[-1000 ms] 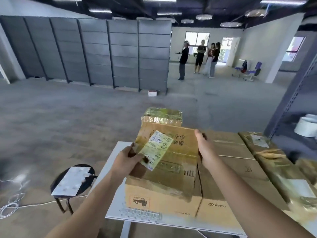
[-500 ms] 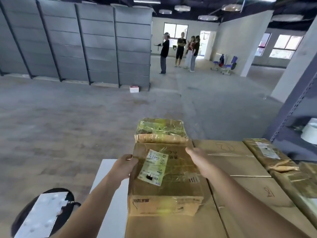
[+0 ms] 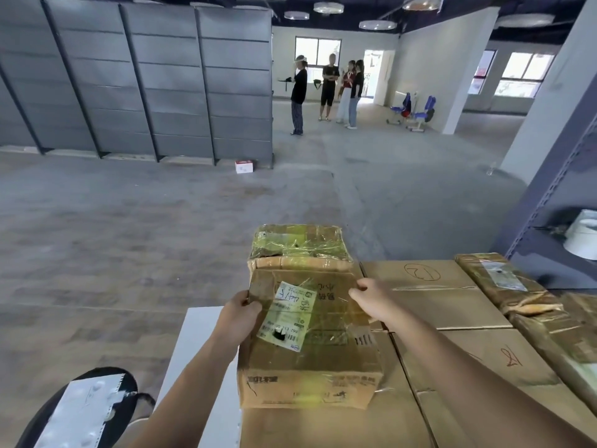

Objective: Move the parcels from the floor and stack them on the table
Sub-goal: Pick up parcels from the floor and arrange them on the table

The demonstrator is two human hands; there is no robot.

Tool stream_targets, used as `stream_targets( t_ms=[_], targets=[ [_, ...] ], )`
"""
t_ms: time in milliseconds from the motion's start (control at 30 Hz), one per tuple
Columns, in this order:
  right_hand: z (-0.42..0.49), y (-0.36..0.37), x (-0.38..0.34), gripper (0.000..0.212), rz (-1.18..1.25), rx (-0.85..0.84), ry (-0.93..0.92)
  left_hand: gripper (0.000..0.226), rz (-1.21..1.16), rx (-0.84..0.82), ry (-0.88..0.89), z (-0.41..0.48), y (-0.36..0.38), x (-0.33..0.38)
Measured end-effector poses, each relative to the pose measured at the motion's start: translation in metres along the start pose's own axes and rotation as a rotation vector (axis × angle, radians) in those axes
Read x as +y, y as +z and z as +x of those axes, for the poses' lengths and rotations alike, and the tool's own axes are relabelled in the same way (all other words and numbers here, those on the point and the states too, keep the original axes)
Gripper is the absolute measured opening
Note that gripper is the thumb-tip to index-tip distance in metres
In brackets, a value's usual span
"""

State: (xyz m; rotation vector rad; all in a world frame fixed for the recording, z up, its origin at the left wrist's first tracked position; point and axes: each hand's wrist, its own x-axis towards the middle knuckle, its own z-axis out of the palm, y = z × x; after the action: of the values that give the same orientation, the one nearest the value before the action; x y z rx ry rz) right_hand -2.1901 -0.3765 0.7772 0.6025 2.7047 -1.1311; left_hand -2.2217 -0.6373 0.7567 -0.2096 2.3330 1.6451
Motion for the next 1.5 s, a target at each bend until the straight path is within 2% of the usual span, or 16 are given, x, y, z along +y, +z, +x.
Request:
stream_targets(
  t_ms=[133, 200, 333, 467, 567, 667, 800, 967, 1033, 1167, 1233, 1333, 1500],
  targets=[
    [-0.001, -0.002, 0.005, 0.044, 0.001, 0.021, 0.000, 0.030, -0.034, -0.022, -0.008, 0.005, 0.005, -0.005],
    [-0.001, -0.001, 0.008, 0.050, -0.013, 0.032, -0.014, 0.032, -0.069, -0.022, -0.033, 0.007, 0.005, -0.009],
    [-0.004, 0.006, 0.011, 0.048, -0.129, 0.052, -0.037, 0.043, -0.094, -0.017, -0.072, 0.006, 0.006, -0.014],
    [-0.012, 0.013, 0.011, 0.047, -0.387, 0.174, -0.086, 0.054, -0.002, 0.045, -0.030, -0.006, 0.007, -0.012],
    [-0.029, 0.012, 0.004, 0.050, -0.526, 0.221, -0.206, 0.056, 0.016, 0.120, -0.011, -0.026, 0.005, -0.011],
    [-0.051, 0.011, -0.004, 0.049, -0.526, 0.225, -0.345, 0.055, -0.040, 0.211, -0.032, -0.055, 0.001, -0.014],
    [-0.095, 0.031, -0.012, 0.048, -0.452, 0.155, -0.574, 0.042, -0.035, 0.329, -0.070, -0.113, -0.005, -0.032],
    [-0.164, 0.082, -0.009, 0.038, -0.247, -0.005, -0.877, 0.045, -0.041, 0.540, -0.110, -0.221, -0.003, -0.080],
    [-0.196, 0.107, -0.005, 0.035, -0.173, -0.093, -0.946, 0.044, -0.051, 0.610, -0.140, -0.269, -0.001, -0.103],
    [-0.264, 0.160, 0.004, 0.034, -0.052, -0.306, -1.029, 0.030, -0.077, 0.774, -0.199, -0.353, -0.013, -0.149],
    [-0.299, 0.184, 0.006, 0.034, -0.016, -0.437, -1.023, 0.031, -0.088, 0.879, -0.257, -0.395, -0.026, -0.173],
    [-0.352, 0.219, 0.009, 0.038, -0.043, -0.593, -1.023, 0.034, -0.100, 1.015, -0.342, -0.456, -0.046, -0.210],
    [-0.436, 0.282, 0.015, 0.041, -0.119, -0.766, -1.004, 0.034, -0.159, 1.149, -0.445, -0.546, -0.077, -0.267]
  ],
)
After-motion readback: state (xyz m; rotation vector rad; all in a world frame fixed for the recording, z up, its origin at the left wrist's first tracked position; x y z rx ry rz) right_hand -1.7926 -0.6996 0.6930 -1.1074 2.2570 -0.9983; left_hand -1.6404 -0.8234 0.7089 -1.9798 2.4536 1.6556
